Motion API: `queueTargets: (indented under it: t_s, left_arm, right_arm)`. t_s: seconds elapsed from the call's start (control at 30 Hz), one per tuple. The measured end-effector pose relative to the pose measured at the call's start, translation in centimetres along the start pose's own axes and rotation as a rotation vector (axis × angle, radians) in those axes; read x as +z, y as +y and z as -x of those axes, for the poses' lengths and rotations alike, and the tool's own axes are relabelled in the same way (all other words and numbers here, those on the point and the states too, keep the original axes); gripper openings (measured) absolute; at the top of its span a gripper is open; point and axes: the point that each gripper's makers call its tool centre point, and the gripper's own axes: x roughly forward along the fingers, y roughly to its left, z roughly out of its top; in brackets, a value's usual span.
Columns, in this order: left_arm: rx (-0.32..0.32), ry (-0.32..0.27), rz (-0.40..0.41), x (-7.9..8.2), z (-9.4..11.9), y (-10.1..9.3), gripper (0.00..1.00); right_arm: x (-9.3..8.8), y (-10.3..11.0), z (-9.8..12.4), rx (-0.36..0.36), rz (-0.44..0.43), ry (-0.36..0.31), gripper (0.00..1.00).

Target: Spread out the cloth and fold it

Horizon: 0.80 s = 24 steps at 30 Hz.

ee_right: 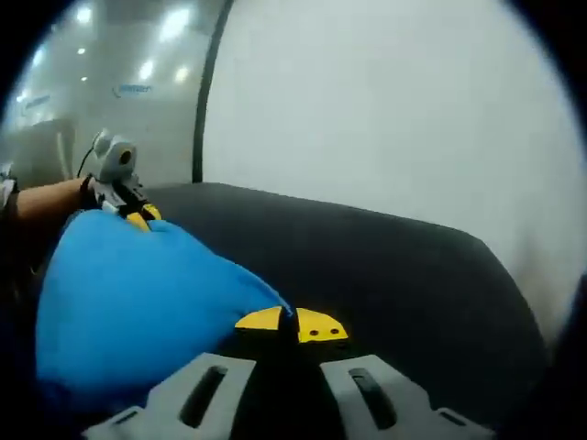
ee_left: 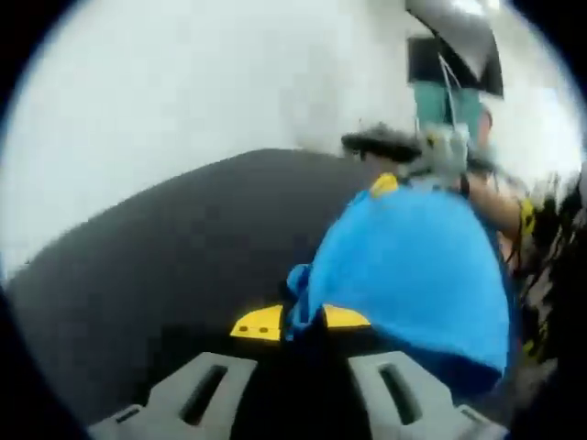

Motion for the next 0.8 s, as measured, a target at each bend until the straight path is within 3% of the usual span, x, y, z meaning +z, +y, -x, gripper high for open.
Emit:
queueTargets:
  t_s: [0.07,0.1,0.13,0.17,0.2,0.23,0.27,0.3,0.33,0.4,0.47,0.57,0.63,0.7,0.73,0.8]
  left_arm:
    - [-0.035,-0.083,0.15,-0.6,0.2,1.0,0.18]
    - [-0.054,-0.169,0.179,0.5,0.7,1.2,0.18]
    - [0.019,-0.123,0.197,0.4,1.2,2.2,0.22]
    - [0.014,-0.183,0.178,1.4,1.3,2.2,0.25]
    - [0.007,-0.187,0.179,1.2,1.3,2.1,0.24]
    - [0.037,-0.139,0.201,0.4,1.1,2.7,0.22]
    - [0.097,-0.112,0.185,-0.3,1.0,3.7,0.18]
    - [0.074,-0.147,0.112,0.4,0.9,3.1,0.14]
    - [0.137,-0.12,0.09,-0.2,0.9,3.9,0.12]
    - [0.104,-0.133,0.093,0.0,1.0,3.2,0.14]
    - [0.092,-0.139,0.089,0.1,1.4,2.8,0.15]
    - [0.004,-0.246,0.047,2.3,2.7,0.8,0.15]
    - [-0.029,-0.358,0.176,4.9,4.4,-0.8,0.15]
    - [-0.089,-0.427,0.143,7.1,6.1,-4.4,0.15]
    - [-0.111,-0.466,0.062,8.2,7.1,-6.9,0.15]
    - [-0.152,-0.47,-0.021,8.8,8.2,-10.6,0.15]
  right_arm:
    - [-0.5,-0.3,-0.1,-0.006,-0.029,0.006,0.1]
    - [-0.5,-0.5,0.0,-0.012,-0.047,0.008,0.11]
    - [-0.5,-0.8,0.0,-0.026,-0.085,0.01,0.13]
    - [-0.9,-1.1,0.0,-0.045,-0.118,0.027,0.16]
    - [-0.9,-1.4,-0.1,-0.045,-0.112,0.021,0.16]
    - [-0.8,-1.6,0.0,-0.051,-0.119,0.016,0.16]
    - [-1.1,-2.7,0.3,-0.112,-0.124,0.024,0.1]
    - [-1.2,-3.6,0.5,-0.156,-0.104,0.022,0.06]
    - [-1.3,-4.0,0.7,-0.174,-0.134,0.016,0.07]
    - [-0.9,-3.7,1.0,-0.134,-0.242,-0.013,0.07]
    - [0.3,-3.5,1.5,-0.099,-0.288,-0.088,0.07]
    - [2.9,-3.5,2.6,-0.063,-0.399,-0.232,0.07]
    - [4.7,-2.2,4.1,-0.003,-0.5,-0.286,0.07]
    - [8.4,1.1,6.4,0.112,-0.452,-0.392,0.07]
    - [9.7,2.1,7.2,0.138,-0.424,-0.431,0.07]
    - [12.2,5.2,9.2,0.189,-0.304,-0.48,0.07]
